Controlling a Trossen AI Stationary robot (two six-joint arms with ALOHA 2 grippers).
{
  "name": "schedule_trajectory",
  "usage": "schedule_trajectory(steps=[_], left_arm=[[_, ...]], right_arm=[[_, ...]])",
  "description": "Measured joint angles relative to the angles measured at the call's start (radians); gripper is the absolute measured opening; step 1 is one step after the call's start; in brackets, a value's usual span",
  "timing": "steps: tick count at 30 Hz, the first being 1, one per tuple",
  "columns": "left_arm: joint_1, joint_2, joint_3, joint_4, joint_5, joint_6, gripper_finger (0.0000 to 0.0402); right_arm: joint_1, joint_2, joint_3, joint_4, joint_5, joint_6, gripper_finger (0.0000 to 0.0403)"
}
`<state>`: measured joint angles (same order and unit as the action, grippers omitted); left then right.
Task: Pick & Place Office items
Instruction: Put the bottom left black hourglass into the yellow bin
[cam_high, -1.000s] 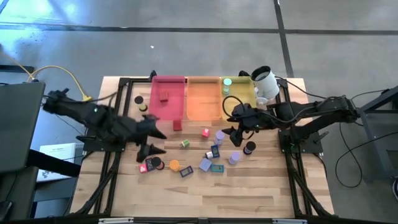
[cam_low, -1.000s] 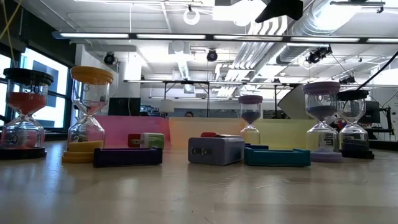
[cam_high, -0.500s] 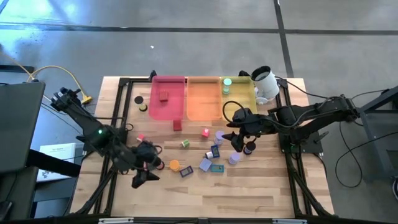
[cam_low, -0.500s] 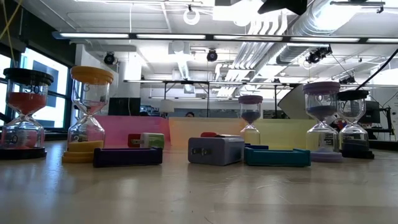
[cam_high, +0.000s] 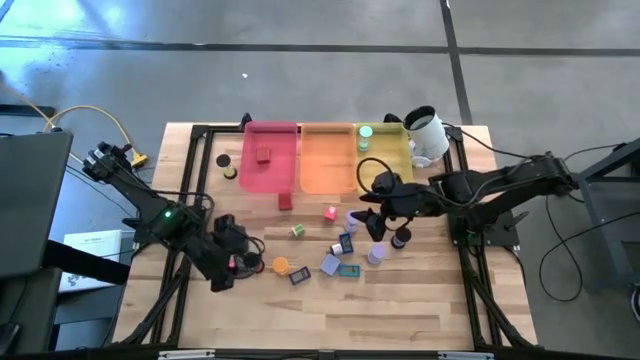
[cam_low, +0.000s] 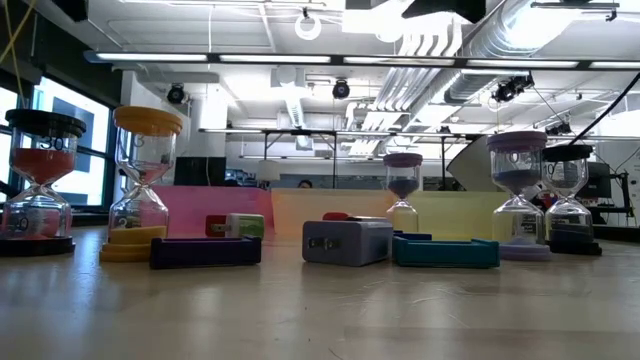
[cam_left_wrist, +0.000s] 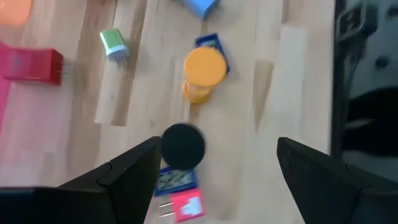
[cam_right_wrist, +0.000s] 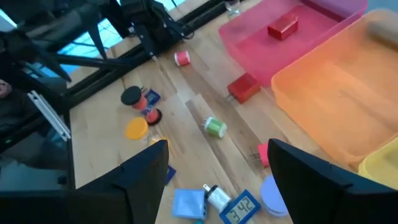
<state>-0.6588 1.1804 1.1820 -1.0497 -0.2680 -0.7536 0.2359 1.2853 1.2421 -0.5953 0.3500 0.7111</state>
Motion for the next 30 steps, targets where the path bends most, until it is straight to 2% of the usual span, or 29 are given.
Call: schedule_trajectory(steps=[8, 15, 20, 30], left_arm=[[-0.004, 0.058, 0.0, -0.026, 0.001, 0.201, 0.0311], [-0.003, 0.142, -0.008, -0.058, -0.01, 0.165, 0.0311], [-0.002, 0.146, -0.008, -0.061, -0.046, 0.163, 0.0311], [0.01, 0.146, -0.028, -0.069, -0.049, 0.155, 0.0311]], right_arm=[[0.006, 0.076, 0.0, 0.008, -0.019, 0.052, 0.0263], [0.032, 0.11, 0.0, 0.036, 0.01, 0.055, 0.0263], [0.032, 0.11, 0.0, 0.048, 0.015, 0.053, 0.0263], [0.033, 0.11, 0.0, 0.054, 0.014, 0.071, 0.0263]])
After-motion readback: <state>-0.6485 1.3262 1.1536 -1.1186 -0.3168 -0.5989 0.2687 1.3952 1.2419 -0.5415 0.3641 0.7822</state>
